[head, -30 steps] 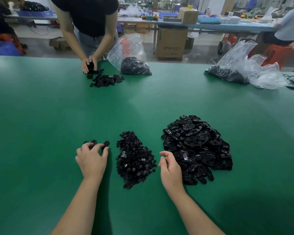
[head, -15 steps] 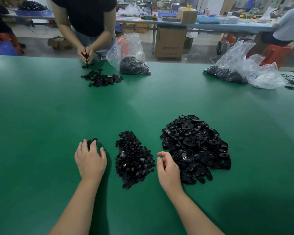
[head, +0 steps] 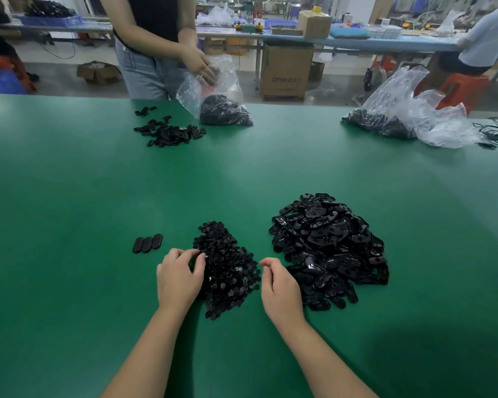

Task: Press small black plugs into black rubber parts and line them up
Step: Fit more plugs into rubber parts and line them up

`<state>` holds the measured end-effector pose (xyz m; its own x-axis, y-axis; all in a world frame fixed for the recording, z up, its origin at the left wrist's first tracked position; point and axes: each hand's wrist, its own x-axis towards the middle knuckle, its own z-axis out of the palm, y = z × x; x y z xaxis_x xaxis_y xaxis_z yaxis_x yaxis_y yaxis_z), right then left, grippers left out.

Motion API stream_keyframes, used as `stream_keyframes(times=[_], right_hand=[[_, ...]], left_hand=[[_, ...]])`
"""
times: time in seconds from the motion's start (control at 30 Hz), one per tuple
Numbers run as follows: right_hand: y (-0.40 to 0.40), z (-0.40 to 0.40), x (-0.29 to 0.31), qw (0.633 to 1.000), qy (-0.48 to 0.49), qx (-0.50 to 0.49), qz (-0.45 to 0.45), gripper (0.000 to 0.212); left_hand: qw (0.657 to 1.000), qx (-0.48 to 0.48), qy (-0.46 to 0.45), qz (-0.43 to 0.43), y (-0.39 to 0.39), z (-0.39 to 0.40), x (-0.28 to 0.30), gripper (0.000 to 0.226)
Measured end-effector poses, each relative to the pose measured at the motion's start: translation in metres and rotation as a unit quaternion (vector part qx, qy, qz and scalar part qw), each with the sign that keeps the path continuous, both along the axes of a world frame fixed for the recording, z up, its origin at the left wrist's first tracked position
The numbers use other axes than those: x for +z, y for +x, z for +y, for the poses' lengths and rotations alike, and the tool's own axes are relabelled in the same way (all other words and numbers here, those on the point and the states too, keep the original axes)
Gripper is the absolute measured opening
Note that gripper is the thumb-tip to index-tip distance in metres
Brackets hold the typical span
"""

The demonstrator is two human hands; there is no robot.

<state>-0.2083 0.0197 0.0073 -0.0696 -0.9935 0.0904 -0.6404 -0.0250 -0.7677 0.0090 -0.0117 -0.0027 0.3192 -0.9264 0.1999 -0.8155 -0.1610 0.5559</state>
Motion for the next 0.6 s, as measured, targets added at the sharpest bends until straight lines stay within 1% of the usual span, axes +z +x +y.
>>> stream_keyframes(times=[0.1,0.27,0.33,0.4,0.47,0.6], right_hand=[[0.003,0.000,0.003,0.999,0.000,0.011,0.041,0.024],[-0.004,-0.007,0.020,0.993,0.048,0.067,0.083,0.021],[-0.018,-0.011,0.032,0.987,0.043,0.072,0.136,0.019],[-0.038,-0.014,0.044,0.975,0.039,0.063,0.211,0.018],[-0.059,-0.015,0.053,0.962,0.043,0.049,0.267,0.019],[-0.087,-0.013,0.057,0.943,0.071,0.052,0.320,0.025]], left_hand=[[1.000,-0.002,0.006,-0.003,0.001,0.000,0.001,0.032],[1.000,-0.007,-0.007,0.022,0.002,-0.002,0.002,0.018],[0.999,-0.007,-0.007,0.033,0.003,-0.002,0.002,0.015],[0.999,-0.008,-0.008,0.043,0.004,-0.002,0.001,0.013],[0.999,-0.011,-0.012,0.052,0.004,-0.001,0.001,0.012],[0.998,-0.011,-0.019,0.066,0.003,0.001,0.001,0.012]])
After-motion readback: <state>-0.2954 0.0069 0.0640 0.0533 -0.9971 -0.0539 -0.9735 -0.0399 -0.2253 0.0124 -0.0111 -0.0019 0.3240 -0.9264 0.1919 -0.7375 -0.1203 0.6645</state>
